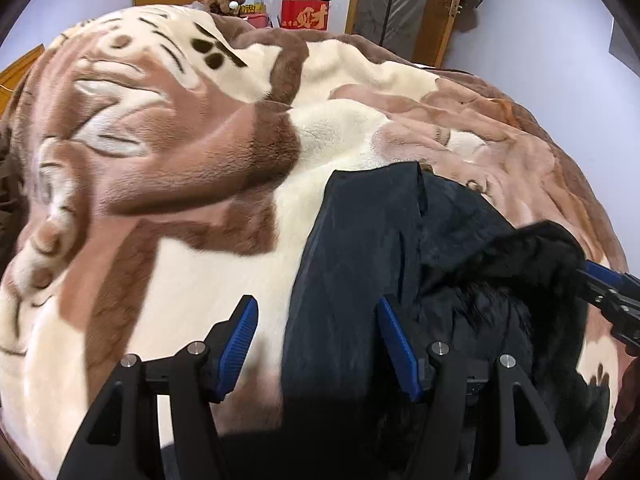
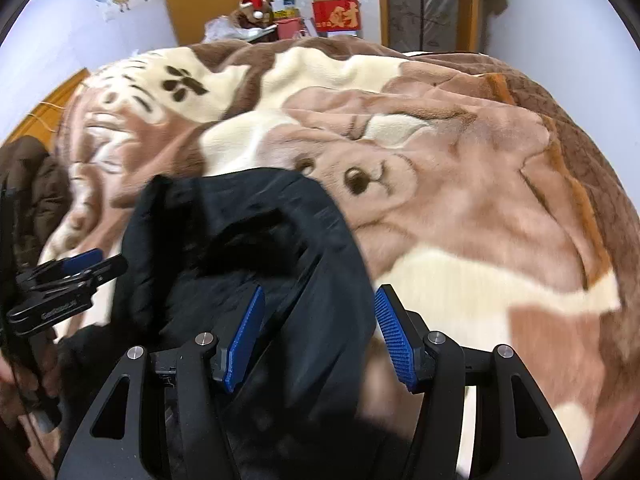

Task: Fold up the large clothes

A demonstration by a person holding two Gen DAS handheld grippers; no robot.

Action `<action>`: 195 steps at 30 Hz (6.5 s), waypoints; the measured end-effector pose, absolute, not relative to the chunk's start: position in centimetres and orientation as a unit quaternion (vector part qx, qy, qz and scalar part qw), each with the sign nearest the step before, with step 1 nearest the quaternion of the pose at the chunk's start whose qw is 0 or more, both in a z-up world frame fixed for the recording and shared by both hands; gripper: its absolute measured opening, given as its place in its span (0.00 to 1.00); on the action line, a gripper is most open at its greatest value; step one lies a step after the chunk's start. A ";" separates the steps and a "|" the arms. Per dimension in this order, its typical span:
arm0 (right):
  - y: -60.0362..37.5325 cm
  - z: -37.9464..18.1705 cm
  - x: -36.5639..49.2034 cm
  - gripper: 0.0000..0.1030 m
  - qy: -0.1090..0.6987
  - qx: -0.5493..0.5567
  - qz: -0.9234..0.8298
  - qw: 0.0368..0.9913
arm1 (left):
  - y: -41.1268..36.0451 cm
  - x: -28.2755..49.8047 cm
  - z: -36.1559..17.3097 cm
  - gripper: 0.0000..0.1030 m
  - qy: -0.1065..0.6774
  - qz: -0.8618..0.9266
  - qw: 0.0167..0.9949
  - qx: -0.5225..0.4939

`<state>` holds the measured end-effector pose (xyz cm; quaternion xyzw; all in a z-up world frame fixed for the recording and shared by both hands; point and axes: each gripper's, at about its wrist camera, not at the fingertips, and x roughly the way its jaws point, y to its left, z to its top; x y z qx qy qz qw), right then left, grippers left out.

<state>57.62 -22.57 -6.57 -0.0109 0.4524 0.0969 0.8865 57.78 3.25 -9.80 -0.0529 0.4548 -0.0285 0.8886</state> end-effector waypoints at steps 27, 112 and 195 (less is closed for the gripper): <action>-26.1 -3.3 31.5 0.08 0.406 0.100 0.171 0.892 | 9.4 30.8 -6.0 0.07 0.388 -0.068 0.899 -0.193; -25.4 -12.3 40.6 0.33 0.448 0.041 0.098 0.888 | 5.3 39.9 -12.9 0.39 0.431 -0.020 0.900 -0.057; -27.2 -7.1 5.2 0.45 0.441 0.050 0.134 0.886 | -0.7 4.4 -5.5 0.38 0.412 -0.051 0.909 -0.016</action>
